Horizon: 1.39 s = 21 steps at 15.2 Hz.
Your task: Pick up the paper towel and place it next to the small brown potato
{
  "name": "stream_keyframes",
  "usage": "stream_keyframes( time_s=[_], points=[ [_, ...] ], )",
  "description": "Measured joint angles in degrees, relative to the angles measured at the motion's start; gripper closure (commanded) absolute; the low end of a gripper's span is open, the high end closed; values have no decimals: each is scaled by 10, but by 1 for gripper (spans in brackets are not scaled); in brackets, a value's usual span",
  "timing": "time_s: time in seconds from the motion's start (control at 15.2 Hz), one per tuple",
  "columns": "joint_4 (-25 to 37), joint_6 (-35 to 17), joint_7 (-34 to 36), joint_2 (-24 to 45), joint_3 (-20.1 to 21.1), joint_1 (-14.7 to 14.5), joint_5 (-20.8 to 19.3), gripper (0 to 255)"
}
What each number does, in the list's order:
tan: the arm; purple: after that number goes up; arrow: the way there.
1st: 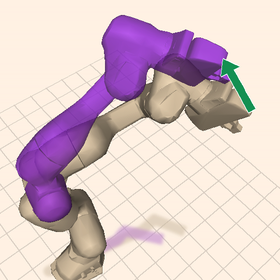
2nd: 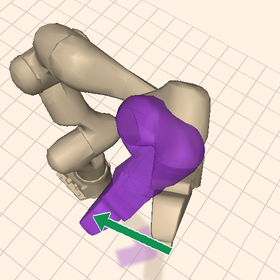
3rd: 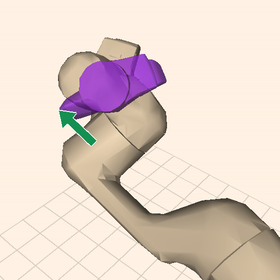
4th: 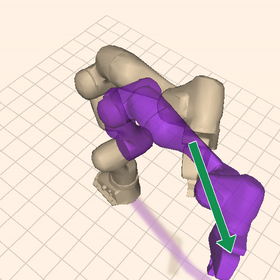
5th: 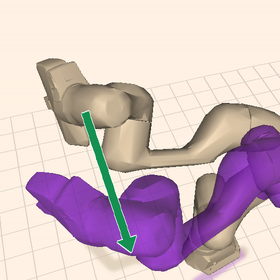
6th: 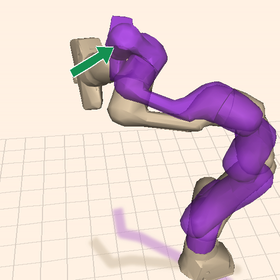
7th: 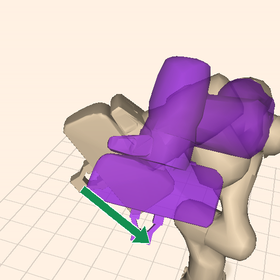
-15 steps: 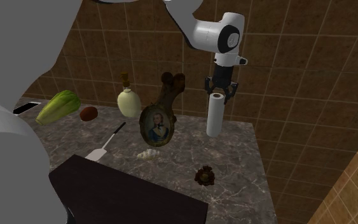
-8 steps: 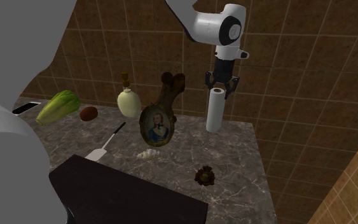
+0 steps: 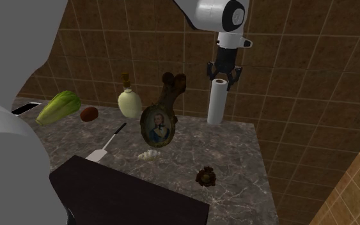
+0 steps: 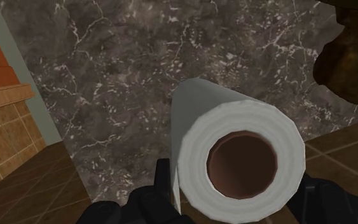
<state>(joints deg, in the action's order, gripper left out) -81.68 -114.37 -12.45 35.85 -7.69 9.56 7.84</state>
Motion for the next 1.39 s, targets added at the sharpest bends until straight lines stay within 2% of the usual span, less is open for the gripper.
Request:
stream_keyframes(
  time_s=[0.86,1.39],
  points=[
    [49,81,7,-32,-3,0,-6,255],
    [107,142,11,-36,-4,3,-8,255]
  ],
)
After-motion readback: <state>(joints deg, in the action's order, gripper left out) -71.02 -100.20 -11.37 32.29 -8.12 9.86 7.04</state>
